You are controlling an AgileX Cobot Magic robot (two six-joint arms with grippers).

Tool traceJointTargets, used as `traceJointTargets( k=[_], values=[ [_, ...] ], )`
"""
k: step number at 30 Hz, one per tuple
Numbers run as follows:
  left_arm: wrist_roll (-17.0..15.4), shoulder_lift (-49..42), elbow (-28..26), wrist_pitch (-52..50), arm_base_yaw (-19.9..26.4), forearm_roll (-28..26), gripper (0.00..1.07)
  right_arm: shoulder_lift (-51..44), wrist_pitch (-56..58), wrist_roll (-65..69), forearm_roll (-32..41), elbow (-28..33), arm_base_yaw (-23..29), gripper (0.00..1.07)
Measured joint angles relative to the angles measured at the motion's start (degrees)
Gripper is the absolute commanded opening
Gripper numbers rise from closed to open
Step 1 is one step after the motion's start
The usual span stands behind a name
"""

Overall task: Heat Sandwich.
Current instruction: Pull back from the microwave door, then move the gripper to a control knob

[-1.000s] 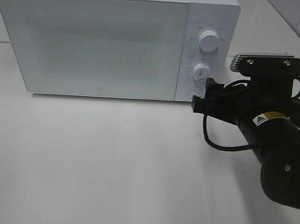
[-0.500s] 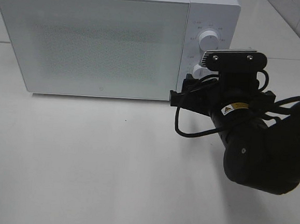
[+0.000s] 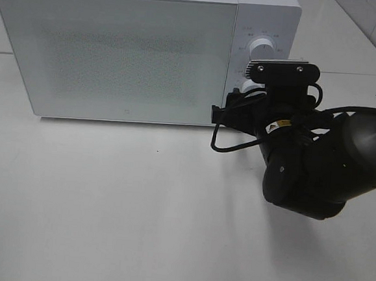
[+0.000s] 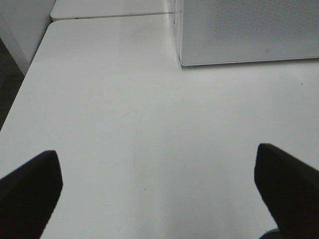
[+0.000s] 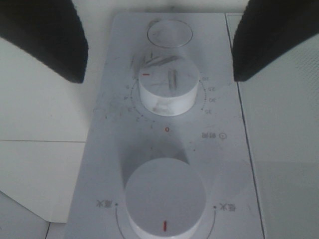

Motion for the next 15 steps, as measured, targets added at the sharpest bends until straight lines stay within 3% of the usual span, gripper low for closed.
traceJointTargets(
  k=[15],
  values=[
    [0.0,0.0,0.0,0.0,0.0,0.0,1.01,5.04,1.83,0.17,-2.06,-6.65,-3.21,0.76]
  ],
)
